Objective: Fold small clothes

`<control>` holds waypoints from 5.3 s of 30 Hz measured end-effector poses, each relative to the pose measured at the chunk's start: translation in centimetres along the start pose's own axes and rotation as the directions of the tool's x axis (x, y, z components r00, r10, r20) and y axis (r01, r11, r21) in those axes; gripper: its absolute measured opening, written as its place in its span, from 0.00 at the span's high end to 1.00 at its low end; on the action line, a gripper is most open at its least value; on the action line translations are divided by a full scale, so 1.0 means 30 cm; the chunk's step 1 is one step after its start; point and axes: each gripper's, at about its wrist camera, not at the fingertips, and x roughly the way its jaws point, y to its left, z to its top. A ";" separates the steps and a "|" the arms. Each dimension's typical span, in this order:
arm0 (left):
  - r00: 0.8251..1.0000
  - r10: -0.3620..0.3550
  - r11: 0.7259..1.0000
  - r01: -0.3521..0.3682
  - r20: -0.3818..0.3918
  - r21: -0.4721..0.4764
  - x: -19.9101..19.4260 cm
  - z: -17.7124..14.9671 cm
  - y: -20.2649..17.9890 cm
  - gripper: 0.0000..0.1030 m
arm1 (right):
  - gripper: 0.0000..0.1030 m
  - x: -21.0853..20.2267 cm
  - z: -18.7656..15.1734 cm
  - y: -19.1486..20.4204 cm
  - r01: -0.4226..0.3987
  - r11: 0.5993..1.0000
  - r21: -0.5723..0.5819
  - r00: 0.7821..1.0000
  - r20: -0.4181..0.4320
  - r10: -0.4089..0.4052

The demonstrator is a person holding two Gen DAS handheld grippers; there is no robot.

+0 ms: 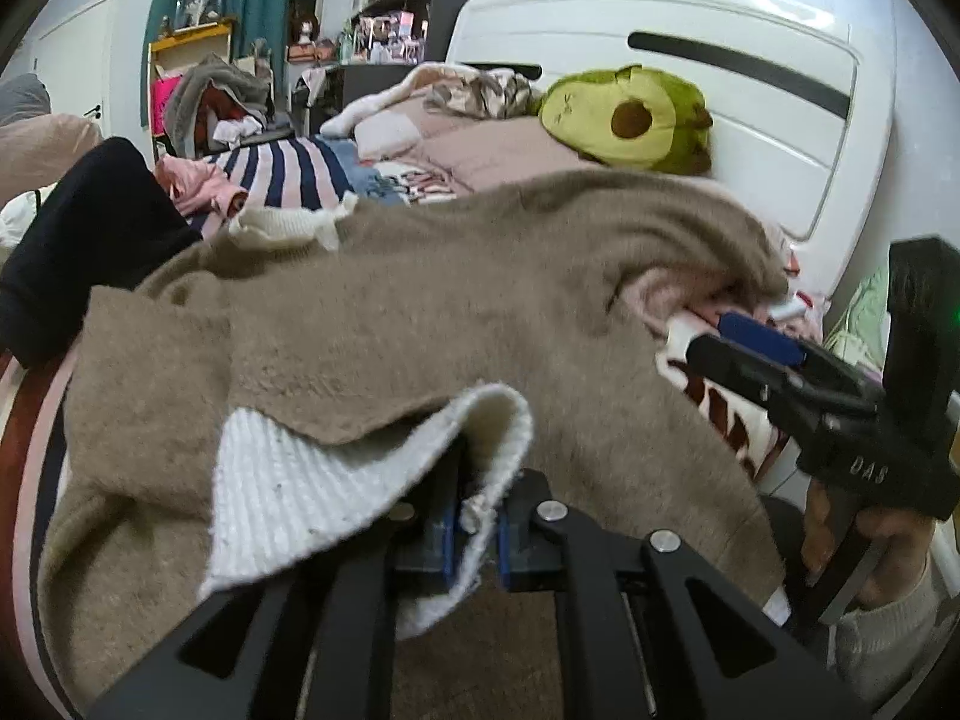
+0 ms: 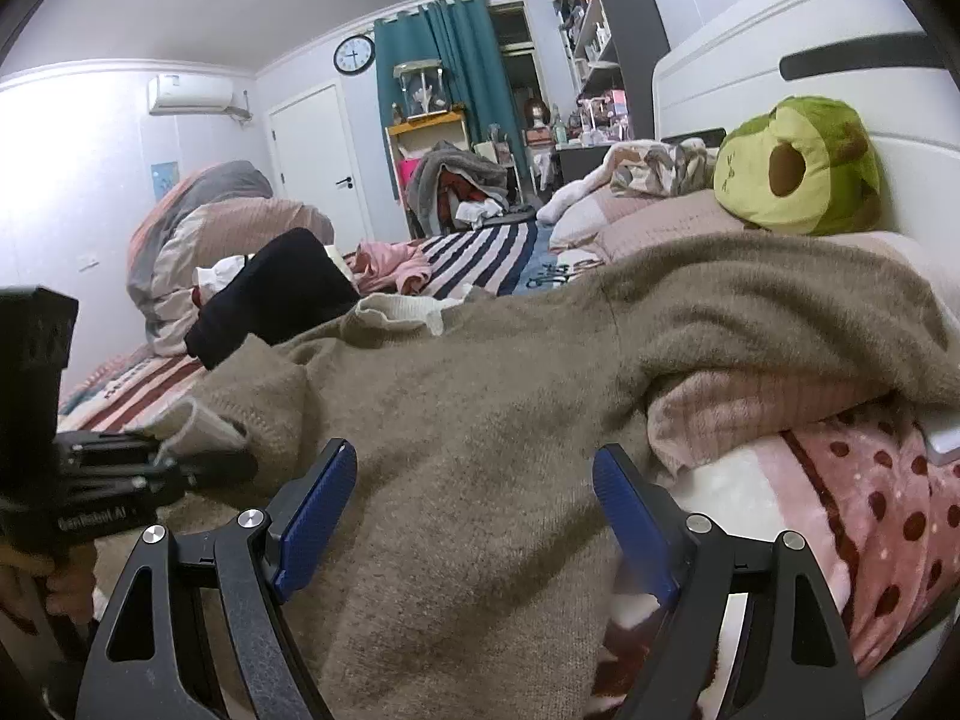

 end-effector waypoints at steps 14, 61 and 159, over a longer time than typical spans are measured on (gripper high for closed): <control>0.984 0.077 0.996 -0.068 0.161 -0.064 -0.387 -0.088 0.199 0.34 | 0.24 0.096 0.027 0.189 -0.187 0.980 -0.072 0.978 -0.107 0.179; 0.901 0.410 0.895 -0.369 0.139 -0.251 -0.382 -0.189 0.447 0.13 | 0.97 0.195 0.042 0.302 0.042 0.978 -0.207 0.980 -0.181 -0.080; 0.846 0.518 0.839 -0.531 -0.126 -0.120 0.098 0.016 0.821 0.90 | 0.53 0.402 0.214 0.134 -0.182 0.969 -0.165 0.955 -0.263 0.134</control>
